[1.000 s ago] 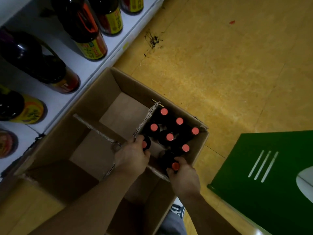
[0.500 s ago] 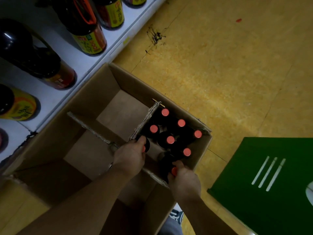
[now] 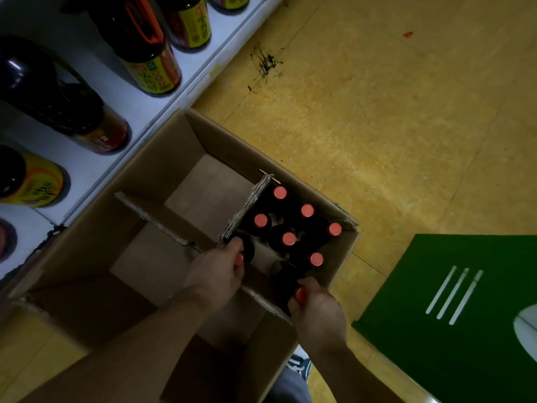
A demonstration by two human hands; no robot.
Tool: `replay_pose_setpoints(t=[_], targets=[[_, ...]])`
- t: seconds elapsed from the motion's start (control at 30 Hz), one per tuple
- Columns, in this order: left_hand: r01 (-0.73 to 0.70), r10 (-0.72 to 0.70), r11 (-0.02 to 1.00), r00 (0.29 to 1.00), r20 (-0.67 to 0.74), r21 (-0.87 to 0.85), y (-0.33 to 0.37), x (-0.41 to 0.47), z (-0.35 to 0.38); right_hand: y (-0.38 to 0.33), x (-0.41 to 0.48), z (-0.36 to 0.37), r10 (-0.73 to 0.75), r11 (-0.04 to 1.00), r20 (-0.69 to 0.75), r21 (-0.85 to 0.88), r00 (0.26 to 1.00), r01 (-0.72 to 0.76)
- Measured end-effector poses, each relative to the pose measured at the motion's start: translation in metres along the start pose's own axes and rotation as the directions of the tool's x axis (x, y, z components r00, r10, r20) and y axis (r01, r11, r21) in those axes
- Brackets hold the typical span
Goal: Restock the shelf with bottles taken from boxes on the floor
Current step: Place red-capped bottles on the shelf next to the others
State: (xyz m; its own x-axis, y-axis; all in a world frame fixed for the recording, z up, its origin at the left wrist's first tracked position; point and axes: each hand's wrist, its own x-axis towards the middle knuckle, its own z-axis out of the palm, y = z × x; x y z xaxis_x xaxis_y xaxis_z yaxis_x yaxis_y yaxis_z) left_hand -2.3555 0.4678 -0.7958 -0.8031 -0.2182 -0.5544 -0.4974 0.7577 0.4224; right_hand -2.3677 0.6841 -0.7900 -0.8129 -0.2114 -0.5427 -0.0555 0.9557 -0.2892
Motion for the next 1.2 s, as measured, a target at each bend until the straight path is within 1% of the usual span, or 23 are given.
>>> replay_pose_setpoints(t=[0.2,0.33,0.57,0.8,1.07,1.2], targets=[[0.006,-0.007,0.999,0.999,-0.031,-0.044,0.01,-0.018,-0.021,-0.01,-0.013,-0.028,-0.031,0.999,0.009,-0.012,0.999,0.031],[0.013,-0.015,0.998,0.999,-0.035,-0.069,0.019,-0.036,-0.042,-0.022,-0.025,-0.055,-0.035,0.999,0.023,0.011,0.999,0.035],[0.026,-0.038,0.989,0.996,-0.081,-0.147,0.048,-0.084,-0.089,-0.046,-0.061,-0.11,-0.05,0.998,0.014,0.037,0.999,0.049],[0.024,-0.044,0.985,0.993,-0.112,-0.171,0.086,-0.141,-0.147,-0.08,-0.107,-0.182,-0.046,0.995,-0.042,0.09,0.998,0.049],[0.015,-0.062,0.965,0.982,-0.176,-0.261,0.134,-0.215,-0.232,-0.12,-0.167,-0.278,-0.081,0.986,-0.11,0.135,0.991,0.096],[0.02,-0.091,0.954,0.97,-0.225,-0.3,0.158,-0.255,-0.278,-0.142,-0.2,-0.33,-0.127,0.975,-0.136,0.163,0.983,0.149]])
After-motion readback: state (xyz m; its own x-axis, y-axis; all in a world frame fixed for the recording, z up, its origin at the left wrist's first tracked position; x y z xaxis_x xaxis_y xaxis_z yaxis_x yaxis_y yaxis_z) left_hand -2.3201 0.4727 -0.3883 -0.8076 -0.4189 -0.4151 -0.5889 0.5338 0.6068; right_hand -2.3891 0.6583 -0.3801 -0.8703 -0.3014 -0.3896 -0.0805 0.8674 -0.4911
